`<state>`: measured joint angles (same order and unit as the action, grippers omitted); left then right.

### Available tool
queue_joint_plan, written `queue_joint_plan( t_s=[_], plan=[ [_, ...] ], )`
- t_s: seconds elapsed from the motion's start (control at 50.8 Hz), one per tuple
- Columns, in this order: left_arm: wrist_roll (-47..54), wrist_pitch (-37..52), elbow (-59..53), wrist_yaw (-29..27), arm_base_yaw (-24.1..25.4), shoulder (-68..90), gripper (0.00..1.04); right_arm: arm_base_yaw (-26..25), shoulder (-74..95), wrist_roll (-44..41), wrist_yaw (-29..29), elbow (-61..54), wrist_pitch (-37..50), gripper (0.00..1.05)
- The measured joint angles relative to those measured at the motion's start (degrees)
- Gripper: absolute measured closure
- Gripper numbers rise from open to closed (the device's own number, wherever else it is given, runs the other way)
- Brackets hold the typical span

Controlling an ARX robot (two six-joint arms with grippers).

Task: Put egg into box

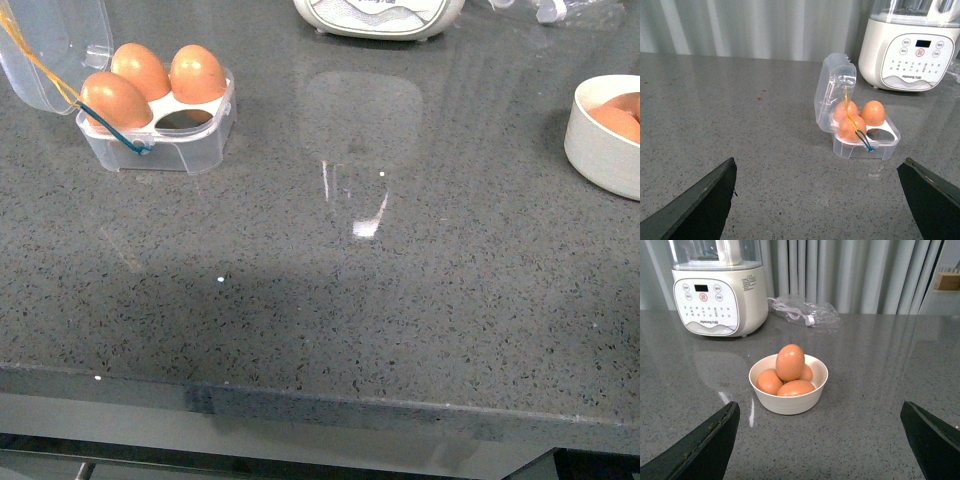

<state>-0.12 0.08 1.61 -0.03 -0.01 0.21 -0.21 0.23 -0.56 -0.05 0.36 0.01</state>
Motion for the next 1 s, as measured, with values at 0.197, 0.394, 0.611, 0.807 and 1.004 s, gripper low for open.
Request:
queue_joint_plan(
  t_s=[0.197, 0.394, 0.611, 0.807, 1.004],
  plan=[
    [0.00, 0.00, 0.00, 0.00, 0.00, 0.00, 0.07, 0.00, 0.00, 0.00, 0.00, 0.00, 0.00, 0.07],
    [0.00, 0.00, 0.00, 0.00, 0.00, 0.00, 0.07, 0.00, 0.00, 0.00, 0.00, 0.00, 0.00, 0.07],
    [0.00, 0.00, 0.00, 0.00, 0.00, 0.00, 0.07, 0.00, 0.00, 0.00, 0.00, 0.00, 0.00, 0.07],
    [0.00, 0.00, 0.00, 0.00, 0.00, 0.00, 0.07, 0.00, 0.00, 0.00, 0.00, 0.00, 0.00, 0.07],
    [0.00, 0.00, 0.00, 0.00, 0.00, 0.00, 0.07, 0.00, 0.00, 0.00, 0.00, 0.00, 0.00, 0.07]
  ],
)
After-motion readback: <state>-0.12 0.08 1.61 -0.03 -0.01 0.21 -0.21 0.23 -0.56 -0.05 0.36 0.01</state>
